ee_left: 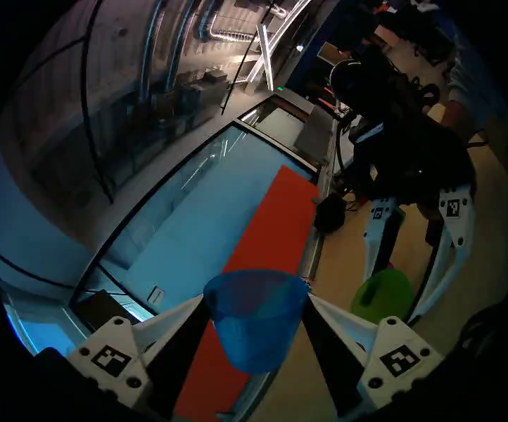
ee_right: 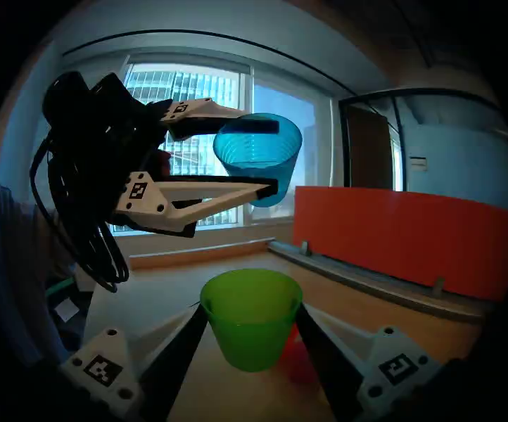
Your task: Pour water
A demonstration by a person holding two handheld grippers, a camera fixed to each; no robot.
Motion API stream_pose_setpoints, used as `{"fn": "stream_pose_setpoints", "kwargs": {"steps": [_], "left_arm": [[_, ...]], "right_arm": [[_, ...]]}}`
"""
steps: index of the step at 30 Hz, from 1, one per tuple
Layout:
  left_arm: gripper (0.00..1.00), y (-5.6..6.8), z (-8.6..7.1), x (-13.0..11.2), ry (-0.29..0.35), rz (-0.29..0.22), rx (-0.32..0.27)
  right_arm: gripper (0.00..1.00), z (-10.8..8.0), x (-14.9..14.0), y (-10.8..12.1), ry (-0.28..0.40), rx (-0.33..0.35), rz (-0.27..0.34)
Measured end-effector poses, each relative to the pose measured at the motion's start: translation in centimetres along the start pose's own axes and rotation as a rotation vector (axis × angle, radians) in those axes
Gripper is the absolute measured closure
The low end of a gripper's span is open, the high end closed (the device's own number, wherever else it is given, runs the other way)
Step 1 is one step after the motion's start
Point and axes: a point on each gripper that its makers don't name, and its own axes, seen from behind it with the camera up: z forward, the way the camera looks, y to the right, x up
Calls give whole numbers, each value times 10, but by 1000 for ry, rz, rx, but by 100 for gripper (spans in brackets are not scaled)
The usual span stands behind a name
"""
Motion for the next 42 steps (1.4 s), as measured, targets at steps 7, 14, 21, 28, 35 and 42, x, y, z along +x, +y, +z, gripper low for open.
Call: {"fn": "stream_pose_setpoints", "kwargs": {"steps": [7,14,21,28,35,42], "left_arm": [[14,-1,1,1,-8,41,8],[14,-4,1,3,-10,74,18],[13,-5,0,4,-9,114,30],[14,-7,-3,6,-10,156,45],[13,-9,-6,10,-9,200,56],[13,-10,-9,13,-9,240,61]], "right_arm": [[10,1,0,1,-2,-1,-3],[10,0,0,2,-2,-2,-8],[10,0,0,4,-5,-4,-11],[10,-1,-1,7,-5,-7,-13],[10,-1,0,8,-4,-7,-13],[10,-1,0,8,-4,-8,-16]]}}
